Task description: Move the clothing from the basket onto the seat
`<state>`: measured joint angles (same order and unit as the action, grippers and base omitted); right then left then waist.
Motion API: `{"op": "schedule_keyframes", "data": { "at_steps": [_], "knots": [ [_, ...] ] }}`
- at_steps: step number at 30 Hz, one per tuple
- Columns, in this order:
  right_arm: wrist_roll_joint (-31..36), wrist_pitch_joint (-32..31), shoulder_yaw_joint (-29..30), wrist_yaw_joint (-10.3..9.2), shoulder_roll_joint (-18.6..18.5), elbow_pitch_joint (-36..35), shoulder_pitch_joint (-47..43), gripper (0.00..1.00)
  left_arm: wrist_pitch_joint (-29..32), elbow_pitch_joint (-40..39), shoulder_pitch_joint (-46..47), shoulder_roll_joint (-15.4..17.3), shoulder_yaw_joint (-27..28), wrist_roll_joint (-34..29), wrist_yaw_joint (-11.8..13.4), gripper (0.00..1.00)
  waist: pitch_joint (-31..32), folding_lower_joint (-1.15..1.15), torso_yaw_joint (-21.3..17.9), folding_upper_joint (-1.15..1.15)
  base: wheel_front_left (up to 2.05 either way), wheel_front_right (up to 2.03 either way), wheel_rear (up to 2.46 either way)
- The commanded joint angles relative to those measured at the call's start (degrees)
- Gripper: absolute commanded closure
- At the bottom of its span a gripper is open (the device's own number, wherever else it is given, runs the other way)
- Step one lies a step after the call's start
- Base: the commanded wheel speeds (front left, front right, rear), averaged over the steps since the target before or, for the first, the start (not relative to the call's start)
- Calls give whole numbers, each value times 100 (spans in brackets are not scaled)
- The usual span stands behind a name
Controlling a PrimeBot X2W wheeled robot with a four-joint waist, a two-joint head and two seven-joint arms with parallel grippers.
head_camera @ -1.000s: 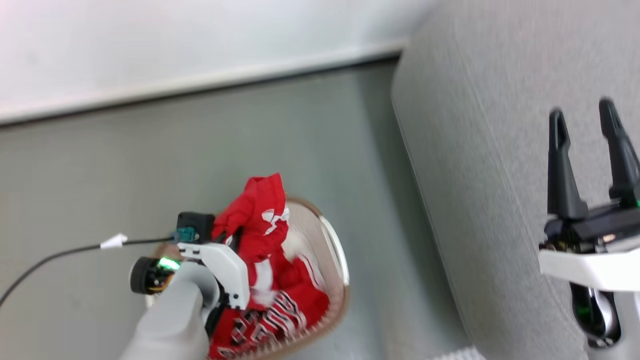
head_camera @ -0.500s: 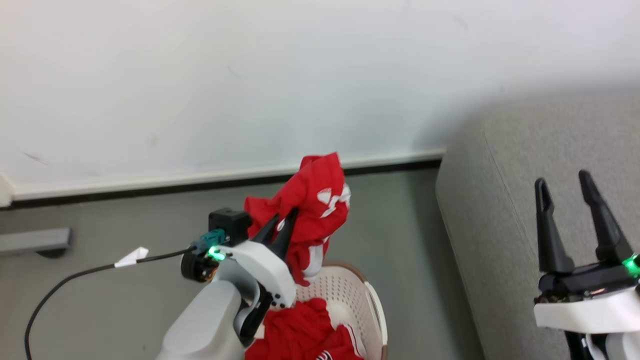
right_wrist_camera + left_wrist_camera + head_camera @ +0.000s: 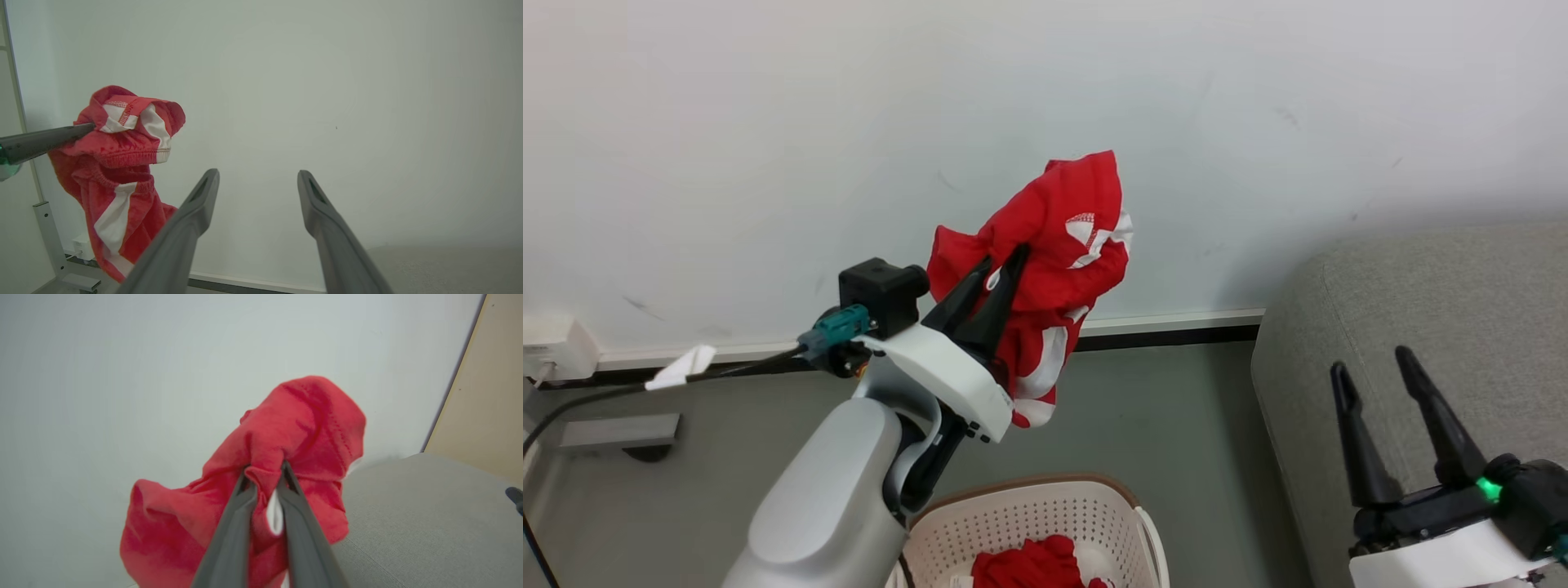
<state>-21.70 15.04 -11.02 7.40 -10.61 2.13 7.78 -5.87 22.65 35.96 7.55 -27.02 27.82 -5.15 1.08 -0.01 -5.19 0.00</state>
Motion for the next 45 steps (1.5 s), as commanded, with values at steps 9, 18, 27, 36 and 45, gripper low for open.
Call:
{"op": "schedule_keyframes", "data": {
  "at_steps": [9,18,27,36,45],
  "knots": [
    [-310,18,-967,16,-173,329,314,0,340,-707,-248,108,-91,50,160,100,-46,1,38,0,0,0,0],
    [-810,19,-2055,16,-135,953,934,0,415,-767,-19,-11,-207,88,116,100,-67,1,236,0,0,0,0],
    [-1908,18,-3432,14,89,2372,2065,0,446,-686,158,-147,-456,72,49,100,-49,1,471,0,0,0,0],
    [-3328,11,-4363,12,407,3660,2867,0,522,-782,249,-314,-791,205,-20,100,-87,1,792,0,0,0,0],
    [-3882,15,-4767,12,332,3916,3580,0,570,-852,350,-437,-1251,524,-62,100,-136,1,1218,0,0,0,0]
  ]
}}
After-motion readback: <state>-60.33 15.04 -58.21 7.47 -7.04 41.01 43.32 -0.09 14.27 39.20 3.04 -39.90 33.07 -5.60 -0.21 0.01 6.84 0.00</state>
